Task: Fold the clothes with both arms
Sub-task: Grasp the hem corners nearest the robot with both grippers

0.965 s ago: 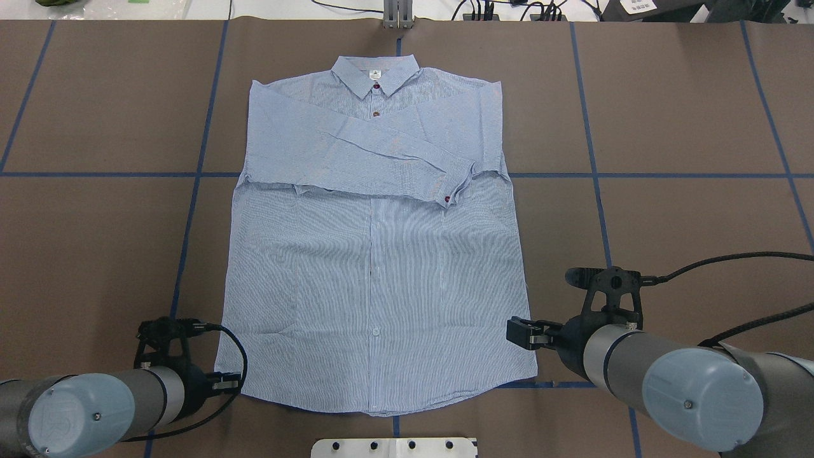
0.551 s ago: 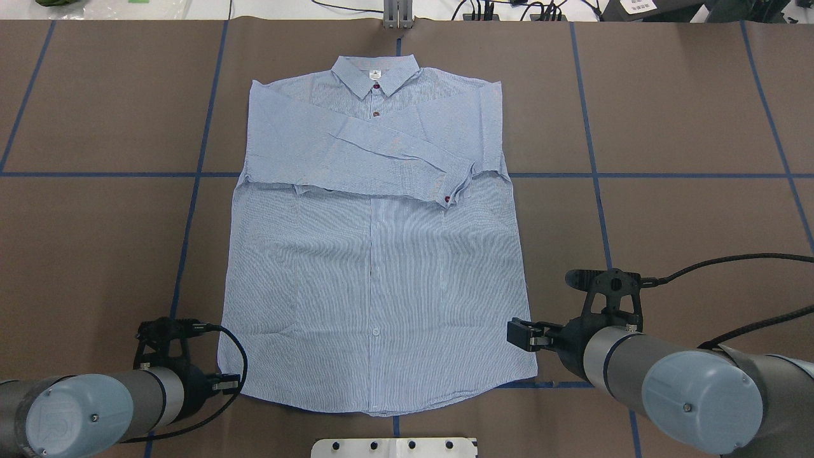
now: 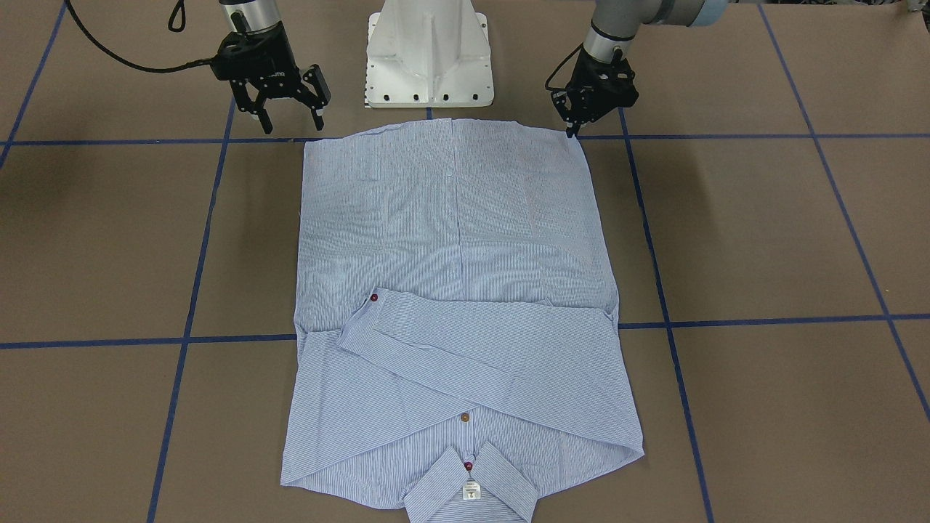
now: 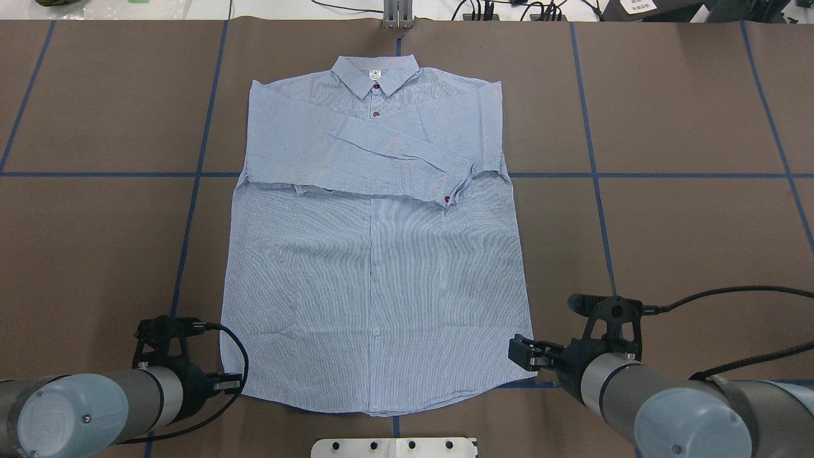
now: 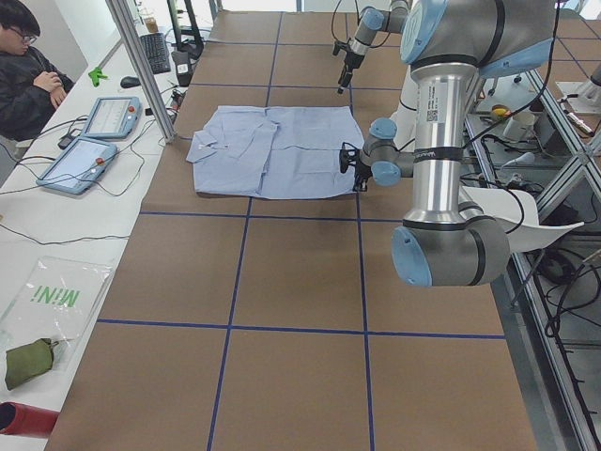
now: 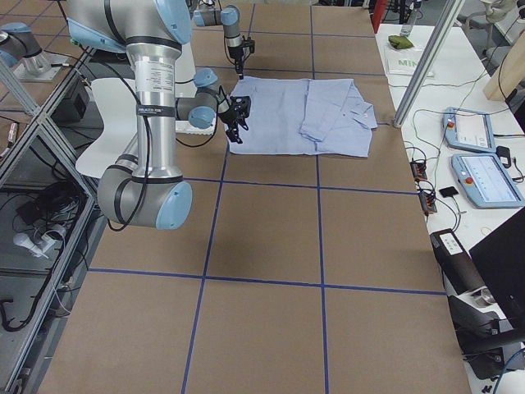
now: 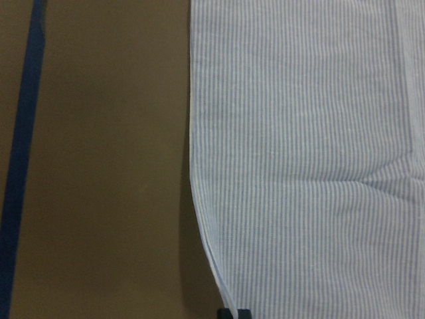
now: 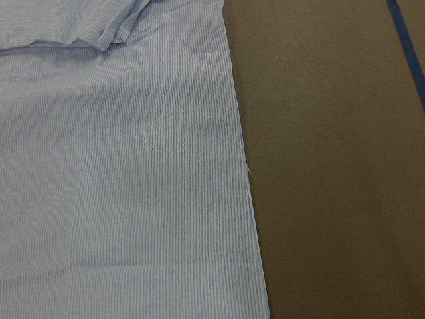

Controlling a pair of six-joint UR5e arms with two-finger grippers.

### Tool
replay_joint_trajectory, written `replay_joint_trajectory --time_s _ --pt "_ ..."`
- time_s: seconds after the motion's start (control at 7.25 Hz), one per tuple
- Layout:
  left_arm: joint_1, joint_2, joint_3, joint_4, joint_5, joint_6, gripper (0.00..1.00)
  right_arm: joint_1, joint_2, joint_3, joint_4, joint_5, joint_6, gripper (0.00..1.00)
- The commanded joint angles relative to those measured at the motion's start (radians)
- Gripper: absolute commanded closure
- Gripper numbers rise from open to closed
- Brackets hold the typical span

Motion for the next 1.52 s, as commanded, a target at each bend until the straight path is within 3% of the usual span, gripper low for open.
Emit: replay_joint_trajectory --time_s 0.0,0.14,0.55,1.38 --pt "0.0 0.001 -0.014 0.0 0.002 -0.006 1.0 -0.103 0.004 -0.061 -0.001 -0.115 0.081 0.07" --pt "0.0 -0.001 -0.014 0.0 0.002 -0.008 1.0 -0.131 0.001 -0.087 -0.001 -0.16 0.088 0.2" --pt "0.0 -0.001 -0.017 -0.001 0.0 -0.009 1.0 -0.157 0.011 -0.127 -0.001 -0.194 0.088 0.38" --pt "0.0 -0.001 -0.02 -0.004 0.0 -0.009 1.0 -0.165 0.031 -0.169 0.001 -0.228 0.091 0.44"
